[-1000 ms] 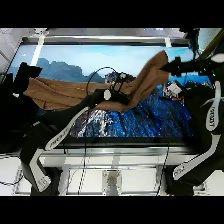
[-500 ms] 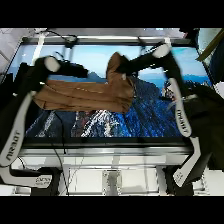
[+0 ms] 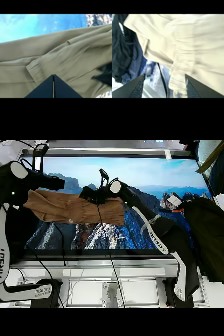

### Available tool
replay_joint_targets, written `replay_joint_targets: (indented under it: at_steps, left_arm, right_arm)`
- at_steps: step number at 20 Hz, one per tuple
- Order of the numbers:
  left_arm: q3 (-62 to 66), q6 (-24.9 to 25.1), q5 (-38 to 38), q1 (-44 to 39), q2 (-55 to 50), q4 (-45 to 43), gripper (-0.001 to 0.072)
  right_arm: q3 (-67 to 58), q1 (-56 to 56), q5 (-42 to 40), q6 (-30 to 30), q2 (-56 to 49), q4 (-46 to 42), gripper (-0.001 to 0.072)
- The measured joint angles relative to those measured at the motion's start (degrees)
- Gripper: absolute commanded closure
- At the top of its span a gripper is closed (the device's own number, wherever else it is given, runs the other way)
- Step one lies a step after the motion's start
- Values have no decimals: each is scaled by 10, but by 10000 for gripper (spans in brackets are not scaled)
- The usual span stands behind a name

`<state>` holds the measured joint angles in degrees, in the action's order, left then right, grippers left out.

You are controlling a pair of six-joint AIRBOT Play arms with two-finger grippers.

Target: Fold the clothes and pants, and hang the long-sleeved shirts on hangers.

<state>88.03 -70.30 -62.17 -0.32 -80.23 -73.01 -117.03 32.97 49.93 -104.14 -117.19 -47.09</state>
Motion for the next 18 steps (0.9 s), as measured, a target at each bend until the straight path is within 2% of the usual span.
replay_joint_targets:
  at_steps: [2, 7, 10, 13, 15, 17, 18]
  left_arm:
    - [0, 0, -8, 2, 1, -1, 698]
    - [0, 0, -13, 5, 1, -1, 699]
    - [0, 0, -16, 5, 1, -1, 698]
    - [0, 0, -21, 5, 0, -3, 698]
    - [0, 0, -22, 5, 0, -3, 695]
    - [0, 0, -23, 5, -3, -4, 686]
    - [0, 0, -23, 5, -5, -4, 622]
  right_arm:
    - [-7, -29, 51, 21, 15, -23, 146]
    - [7, -148, 239, 61, 68, -154, 147]
    - [61, -206, 284, 90, 80, -184, 156]
    - [136, -253, 262, 137, 78, -131, 152]
    - [175, -279, 245, 178, 59, -54, -6]
    - [195, -293, 232, 207, 35, 24, -5]
    - [201, -295, 225, 216, 23, 51, -5]
